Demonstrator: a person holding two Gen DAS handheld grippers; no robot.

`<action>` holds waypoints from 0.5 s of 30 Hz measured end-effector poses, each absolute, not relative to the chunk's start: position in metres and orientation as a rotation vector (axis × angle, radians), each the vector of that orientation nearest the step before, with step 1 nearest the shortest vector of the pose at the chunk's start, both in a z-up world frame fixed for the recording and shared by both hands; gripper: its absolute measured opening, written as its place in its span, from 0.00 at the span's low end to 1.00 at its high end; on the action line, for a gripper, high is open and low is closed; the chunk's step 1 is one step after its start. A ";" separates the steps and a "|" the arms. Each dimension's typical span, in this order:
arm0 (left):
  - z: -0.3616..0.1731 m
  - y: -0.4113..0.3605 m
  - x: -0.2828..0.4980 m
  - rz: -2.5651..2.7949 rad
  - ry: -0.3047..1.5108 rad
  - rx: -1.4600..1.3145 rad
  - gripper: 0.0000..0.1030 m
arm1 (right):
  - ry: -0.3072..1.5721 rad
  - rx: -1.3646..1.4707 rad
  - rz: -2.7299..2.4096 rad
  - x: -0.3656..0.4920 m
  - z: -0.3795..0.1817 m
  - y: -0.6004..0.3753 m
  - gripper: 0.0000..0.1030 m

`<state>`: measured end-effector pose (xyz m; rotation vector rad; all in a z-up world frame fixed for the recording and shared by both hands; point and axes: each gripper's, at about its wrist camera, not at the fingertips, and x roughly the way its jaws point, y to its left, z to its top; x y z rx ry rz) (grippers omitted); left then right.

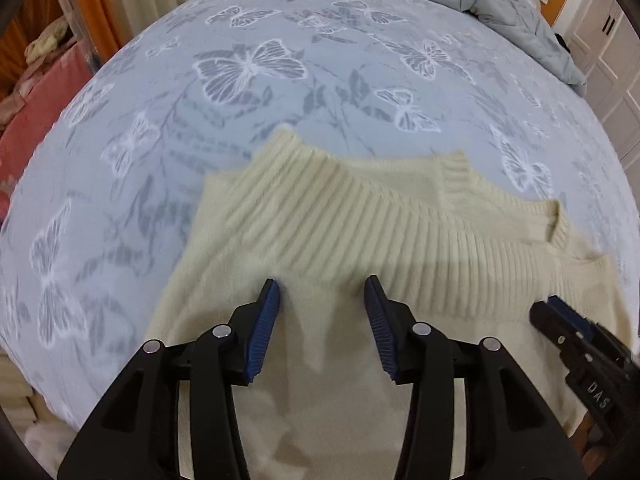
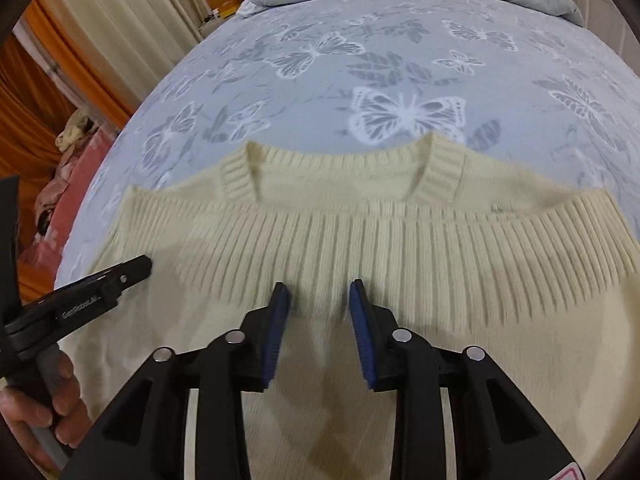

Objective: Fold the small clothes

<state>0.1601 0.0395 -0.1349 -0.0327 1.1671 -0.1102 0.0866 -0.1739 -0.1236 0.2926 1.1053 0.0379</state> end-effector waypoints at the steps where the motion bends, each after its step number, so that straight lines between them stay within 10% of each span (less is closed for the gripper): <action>1: -0.138 0.040 0.168 -0.104 1.177 -0.032 0.46 | 1.116 0.302 0.035 0.094 -0.127 -0.177 0.32; 8: -0.135 0.040 0.182 -0.110 1.200 -0.026 0.50 | 1.102 0.410 0.018 0.100 -0.103 -0.198 0.33; 15: -0.113 0.086 0.153 -0.128 1.140 -0.168 0.52 | 0.941 0.459 -0.367 0.004 -0.063 -0.311 0.56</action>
